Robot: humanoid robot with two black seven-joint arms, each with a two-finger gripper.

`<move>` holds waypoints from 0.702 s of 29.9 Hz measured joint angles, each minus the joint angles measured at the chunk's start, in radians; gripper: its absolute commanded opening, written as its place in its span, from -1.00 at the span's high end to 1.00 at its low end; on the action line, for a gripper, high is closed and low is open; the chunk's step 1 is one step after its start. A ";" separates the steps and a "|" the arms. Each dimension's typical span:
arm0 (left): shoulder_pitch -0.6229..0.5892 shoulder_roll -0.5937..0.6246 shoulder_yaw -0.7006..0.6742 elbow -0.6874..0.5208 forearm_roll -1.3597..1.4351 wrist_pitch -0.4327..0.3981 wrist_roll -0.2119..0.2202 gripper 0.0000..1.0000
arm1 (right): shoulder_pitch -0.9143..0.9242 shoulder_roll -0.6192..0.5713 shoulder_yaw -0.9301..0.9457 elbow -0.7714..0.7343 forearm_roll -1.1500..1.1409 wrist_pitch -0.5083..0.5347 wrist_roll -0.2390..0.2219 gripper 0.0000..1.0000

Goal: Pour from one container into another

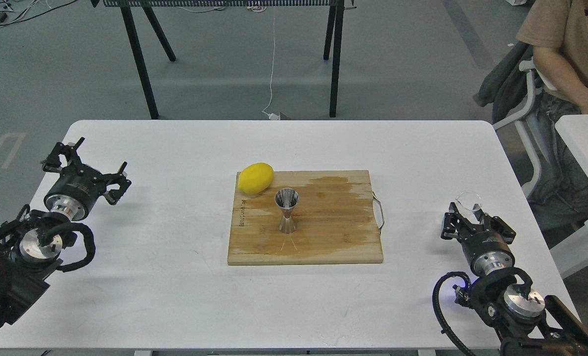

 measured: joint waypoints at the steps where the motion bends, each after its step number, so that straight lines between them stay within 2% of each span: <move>1: 0.000 0.000 0.000 0.000 0.000 0.000 0.000 -0.99 | 0.001 0.001 -0.002 0.000 0.000 -0.006 0.000 0.23; 21: 0.000 0.000 0.000 0.000 0.000 0.000 0.000 -0.99 | 0.045 0.001 -0.060 -0.040 -0.006 -0.037 0.002 0.13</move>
